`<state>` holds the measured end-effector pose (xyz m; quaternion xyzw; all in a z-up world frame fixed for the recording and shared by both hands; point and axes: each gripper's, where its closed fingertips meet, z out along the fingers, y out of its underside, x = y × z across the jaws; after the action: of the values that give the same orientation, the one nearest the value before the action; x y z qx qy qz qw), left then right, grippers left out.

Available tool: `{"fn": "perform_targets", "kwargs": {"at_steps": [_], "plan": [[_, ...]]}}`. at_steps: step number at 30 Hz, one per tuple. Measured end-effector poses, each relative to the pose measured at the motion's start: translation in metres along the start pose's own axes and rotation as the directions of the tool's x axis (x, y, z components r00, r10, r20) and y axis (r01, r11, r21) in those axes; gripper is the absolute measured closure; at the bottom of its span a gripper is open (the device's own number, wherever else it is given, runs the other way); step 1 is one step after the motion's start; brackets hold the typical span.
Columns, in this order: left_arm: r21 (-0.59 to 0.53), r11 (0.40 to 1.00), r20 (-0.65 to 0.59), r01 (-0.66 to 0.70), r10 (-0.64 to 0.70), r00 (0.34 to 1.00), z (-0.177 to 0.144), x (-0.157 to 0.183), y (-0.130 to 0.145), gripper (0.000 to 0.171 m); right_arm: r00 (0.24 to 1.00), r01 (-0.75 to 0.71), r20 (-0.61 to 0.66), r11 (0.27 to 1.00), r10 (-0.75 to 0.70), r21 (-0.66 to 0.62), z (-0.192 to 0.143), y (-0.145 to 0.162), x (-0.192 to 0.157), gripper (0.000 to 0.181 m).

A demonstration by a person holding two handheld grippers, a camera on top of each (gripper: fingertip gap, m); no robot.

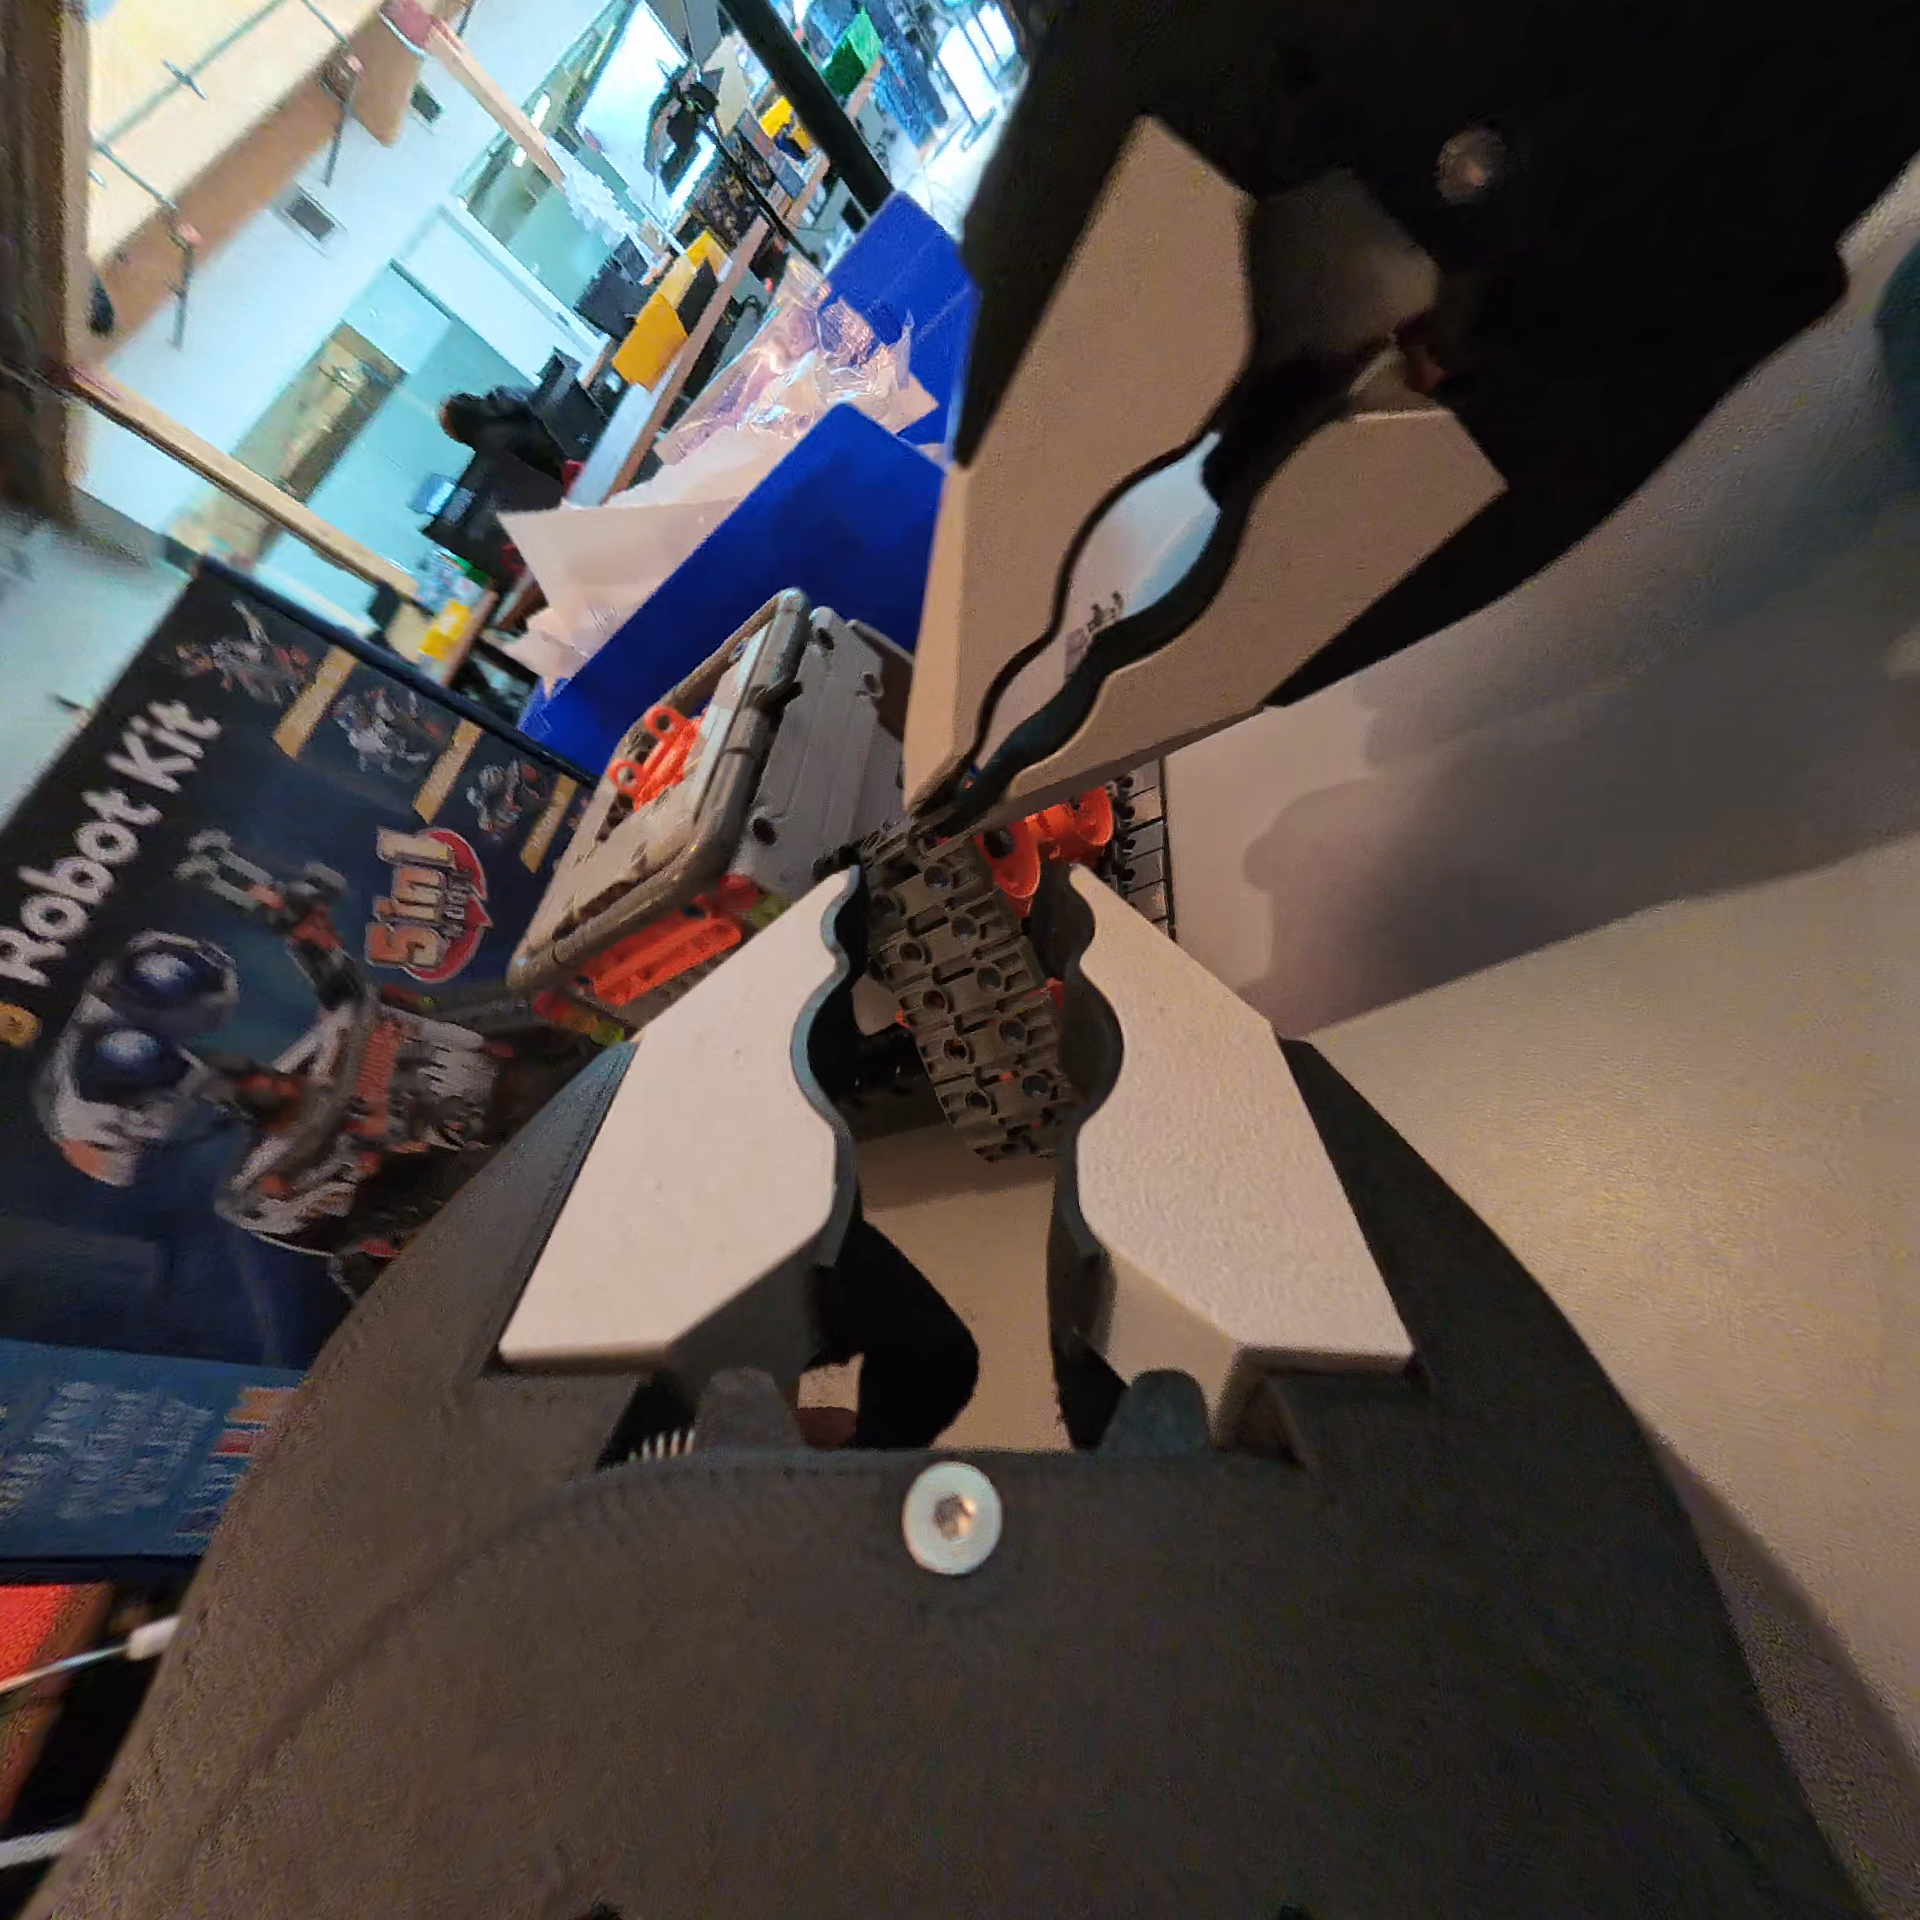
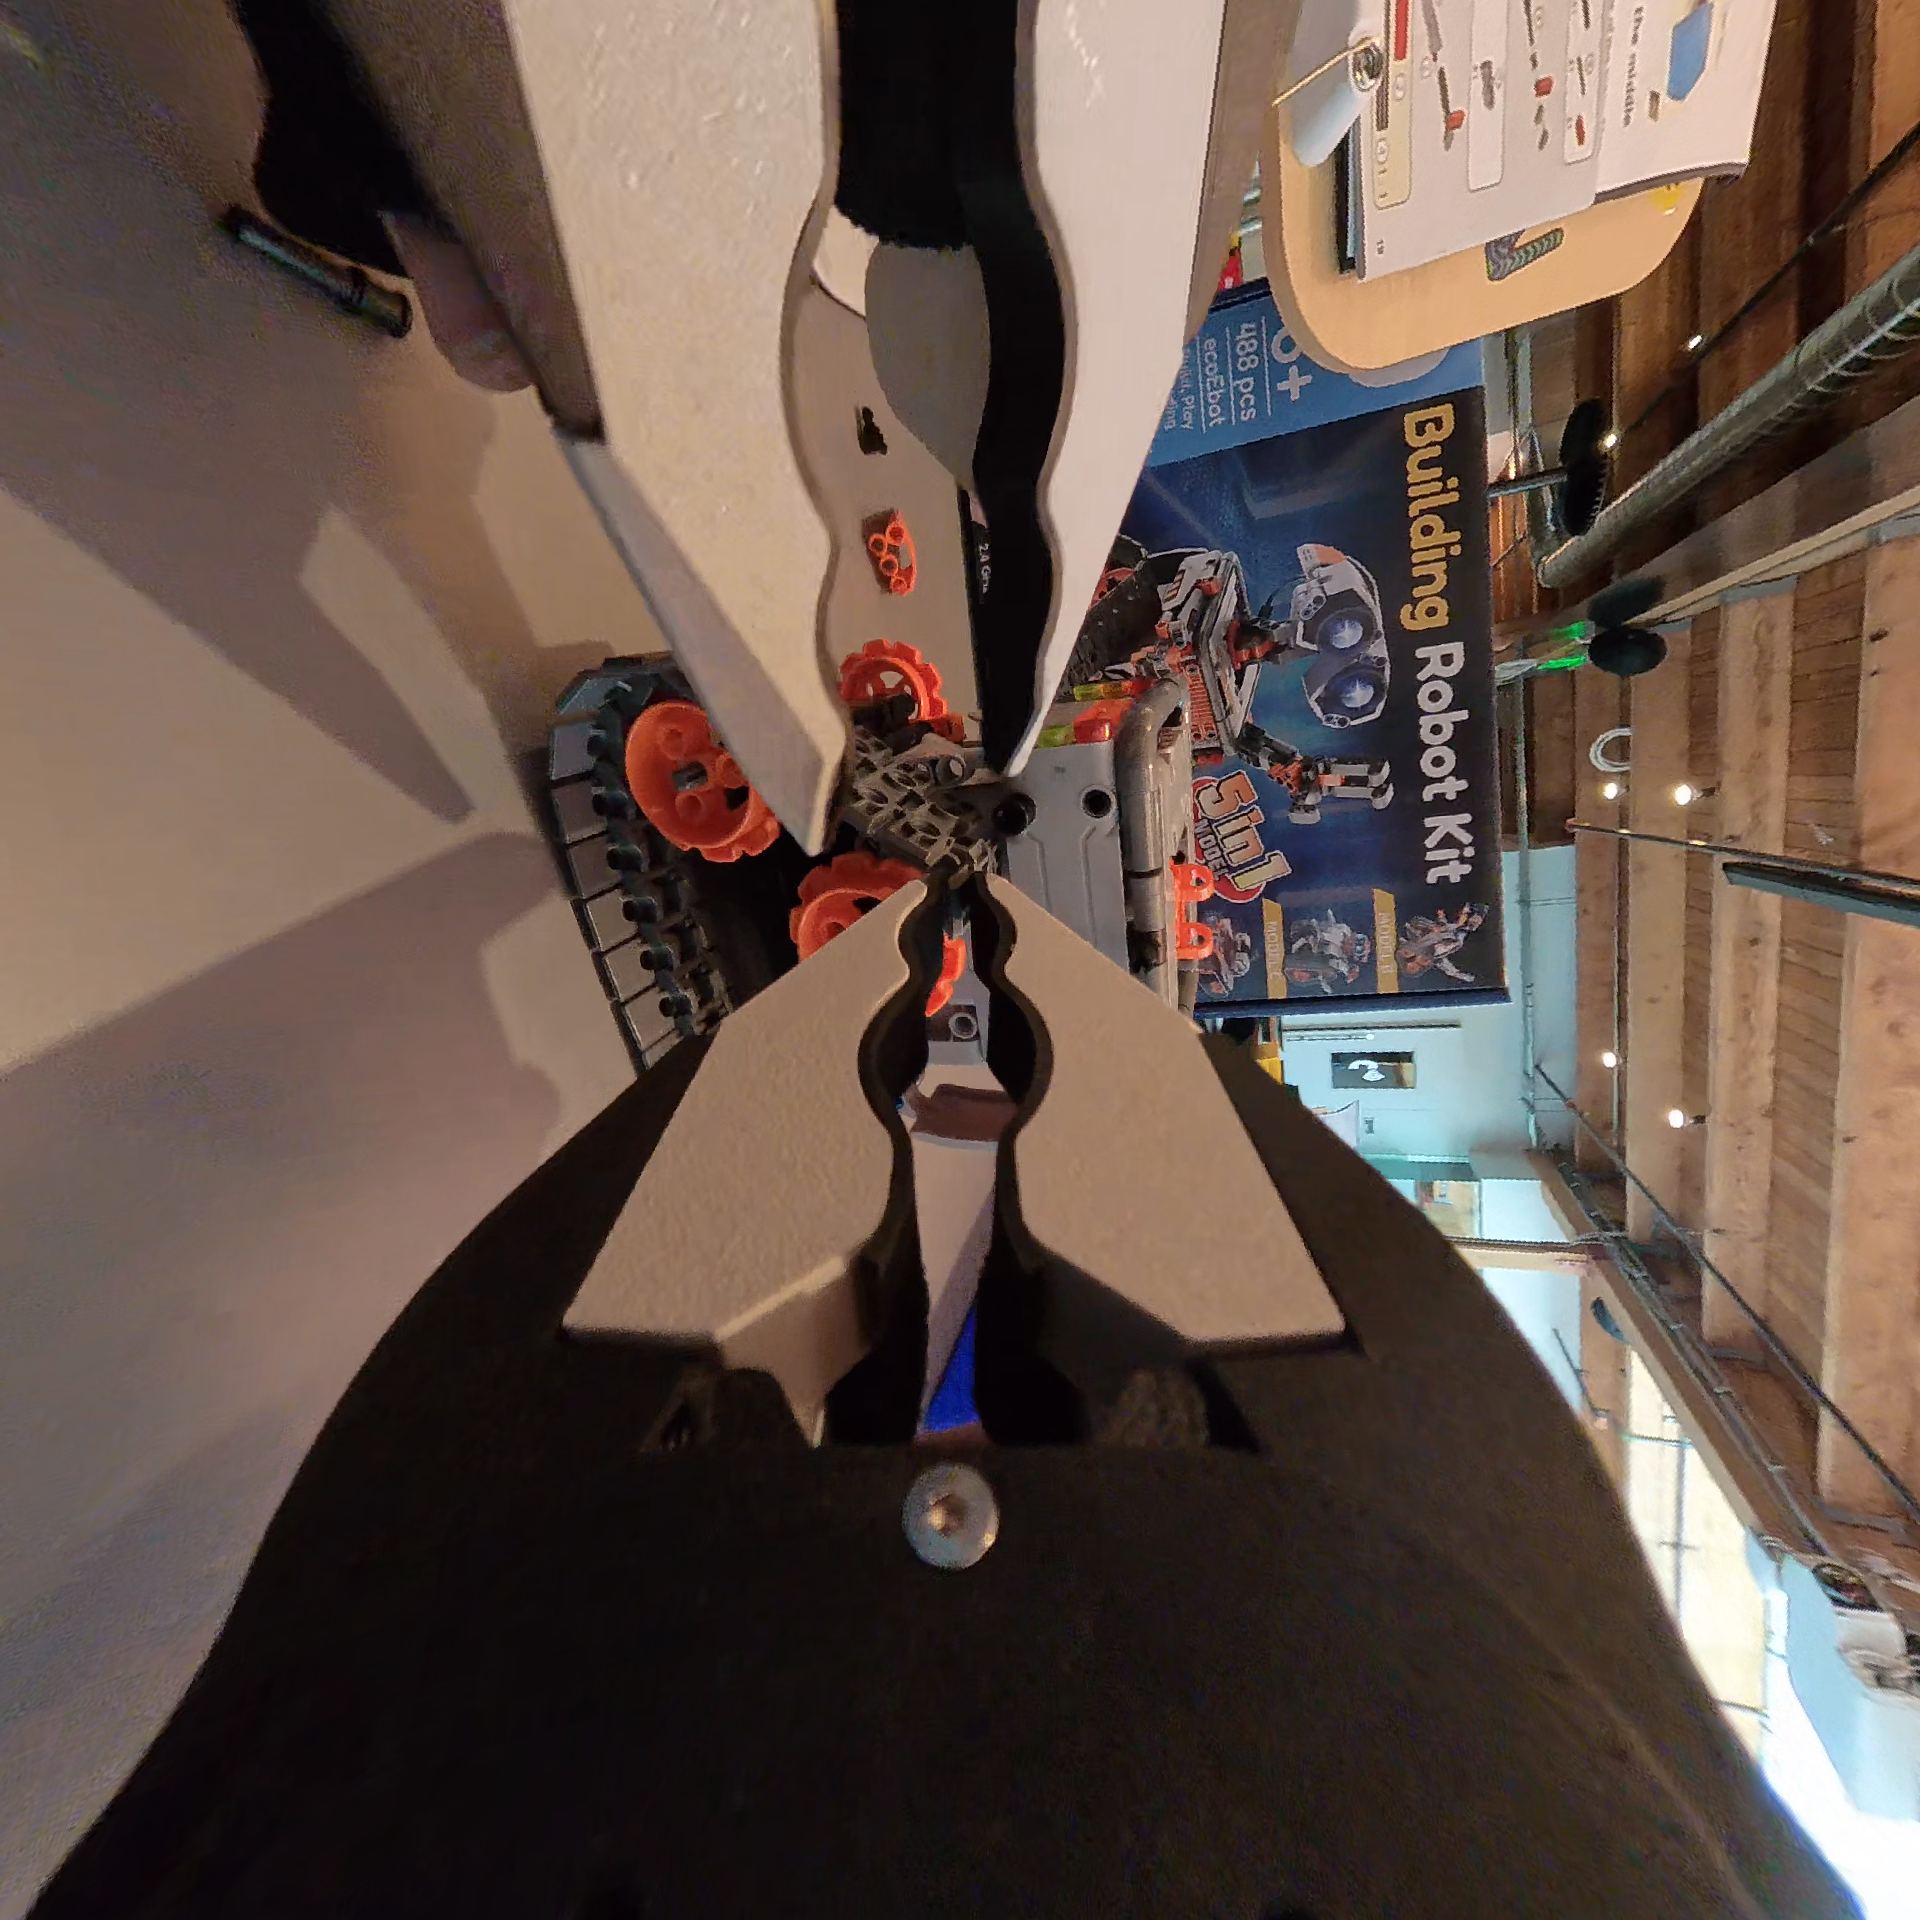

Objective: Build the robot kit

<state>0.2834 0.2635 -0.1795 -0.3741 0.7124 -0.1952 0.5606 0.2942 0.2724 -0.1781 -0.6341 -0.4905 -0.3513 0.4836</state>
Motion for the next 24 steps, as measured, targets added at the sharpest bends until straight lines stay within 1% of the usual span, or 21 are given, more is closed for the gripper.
{"fn": "perform_targets", "kwargs": {"at_steps": [2, 3, 7, 10, 14, 18, 21, 24], "plan": [[-0.043, 0.994, 0.044, -0.098, 0.1, 0.994, 0.006, 0.002, 0.002, 0.141, 0.999, 0.038, 0.003, 0.999, -0.038, -0.008, -0.001, 0.003, 0.001, 0.18], [-0.048, 0.991, 0.048, -0.125, 0.127, 0.991, 0.009, 0.004, 0.002, 0.143, 0.999, 0.053, 0.007, 0.999, -0.053, -0.011, -0.001, 0.004, 0.0, 0.18], [-0.086, 0.978, 0.057, -0.189, 0.194, 0.979, 0.017, 0.007, 0.006, 0.149, 0.993, 0.118, 0.028, 0.993, -0.118, -0.013, -0.004, 0.011, 0.001, 0.18], [-0.099, 0.966, 0.05, -0.24, 0.246, 0.968, 0.02, 0.014, 0.006, 0.16, 0.981, 0.189, 0.047, 0.982, -0.189, -0.003, -0.005, 0.014, 0.0, 0.179], [-0.106, 0.952, 0.065, -0.286, 0.294, 0.954, 0.022, 0.013, 0.004, 0.163, 0.974, 0.209, 0.091, 0.978, -0.208, -0.001, -0.005, 0.017, 0.0, 0.179], [-0.114, 0.943, 0.088, -0.312, 0.323, 0.942, 0.022, 0.01, 0.003, 0.161, 0.976, 0.195, 0.1, 0.981, -0.194, -0.006, -0.003, 0.019, 0.001, 0.179], [-0.101, 0.946, 0.106, -0.307, 0.317, 0.942, 0.024, 0.011, -0.001, 0.144, 0.984, 0.148, 0.098, 0.989, -0.148, 0.001, -0.003, 0.019, 0.001, 0.179], [-0.108, 0.943, 0.122, -0.316, 0.328, 0.937, 0.031, 0.01, -0.005, 0.141, 0.988, 0.123, 0.092, 0.992, -0.123, 0.005, -0.003, 0.018, 0.001, 0.179]]}}
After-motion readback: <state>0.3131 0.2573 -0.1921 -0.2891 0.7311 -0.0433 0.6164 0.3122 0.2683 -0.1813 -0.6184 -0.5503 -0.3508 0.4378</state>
